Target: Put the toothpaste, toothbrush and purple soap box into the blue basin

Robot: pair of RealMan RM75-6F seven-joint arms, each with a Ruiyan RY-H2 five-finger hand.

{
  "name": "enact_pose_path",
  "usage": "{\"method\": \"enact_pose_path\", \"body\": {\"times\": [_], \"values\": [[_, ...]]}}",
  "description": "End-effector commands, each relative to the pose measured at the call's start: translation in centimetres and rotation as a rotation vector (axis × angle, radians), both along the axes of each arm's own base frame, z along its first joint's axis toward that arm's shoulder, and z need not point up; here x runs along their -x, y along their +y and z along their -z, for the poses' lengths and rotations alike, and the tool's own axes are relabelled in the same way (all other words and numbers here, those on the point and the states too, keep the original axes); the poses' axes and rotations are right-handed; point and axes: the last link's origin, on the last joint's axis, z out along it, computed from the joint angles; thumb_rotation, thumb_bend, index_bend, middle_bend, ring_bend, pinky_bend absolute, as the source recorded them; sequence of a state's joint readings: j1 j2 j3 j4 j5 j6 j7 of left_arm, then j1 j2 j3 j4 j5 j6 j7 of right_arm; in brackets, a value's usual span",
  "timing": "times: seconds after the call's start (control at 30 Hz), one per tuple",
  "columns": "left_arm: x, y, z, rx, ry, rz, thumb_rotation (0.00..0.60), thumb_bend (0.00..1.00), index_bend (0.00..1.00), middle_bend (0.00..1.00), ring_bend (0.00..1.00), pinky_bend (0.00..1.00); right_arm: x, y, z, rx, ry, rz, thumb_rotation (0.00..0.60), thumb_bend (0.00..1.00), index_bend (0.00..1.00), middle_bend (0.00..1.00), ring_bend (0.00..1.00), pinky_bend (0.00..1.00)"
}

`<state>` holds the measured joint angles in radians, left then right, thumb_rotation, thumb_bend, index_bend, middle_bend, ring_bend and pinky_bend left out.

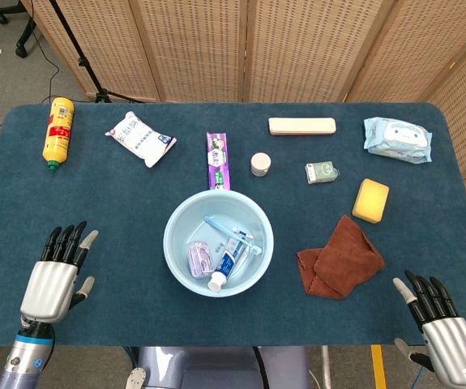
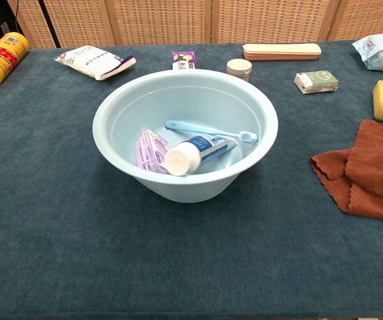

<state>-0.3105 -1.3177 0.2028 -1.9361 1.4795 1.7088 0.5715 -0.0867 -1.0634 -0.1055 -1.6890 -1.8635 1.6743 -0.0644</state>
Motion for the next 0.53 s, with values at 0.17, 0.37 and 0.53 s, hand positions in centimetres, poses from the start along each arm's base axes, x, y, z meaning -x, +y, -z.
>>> {"method": "enact_pose_path", "body": {"times": [0.17, 0.37, 0.53], "values": [[1.2, -1.7, 0.2, -0.014, -0.021, -0.002, 0.600, 0.30, 0.00, 0.00, 0.00, 0.02, 0.0, -0.1, 0.0, 0.004, 0.003, 0.003, 0.600, 0.13, 0.00, 0.00, 0.00, 0.00], [2.0, -2.0, 0.0, -0.021, -0.037, -0.015, 0.600, 0.30, 0.00, 0.00, 0.00, 0.02, 0.0, -0.1, 0.0, 0.009, 0.007, 0.005, 0.600, 0.13, 0.00, 0.00, 0.00, 0.00], [1.9, -2.2, 0.1, -0.011, -0.041, 0.001, 0.600, 0.30, 0.00, 0.00, 0.00, 0.02, 0.0, 0.0, 0.2, 0.000, 0.012, 0.001, 0.600, 0.13, 0.00, 0.00, 0.00, 0.00]]}}
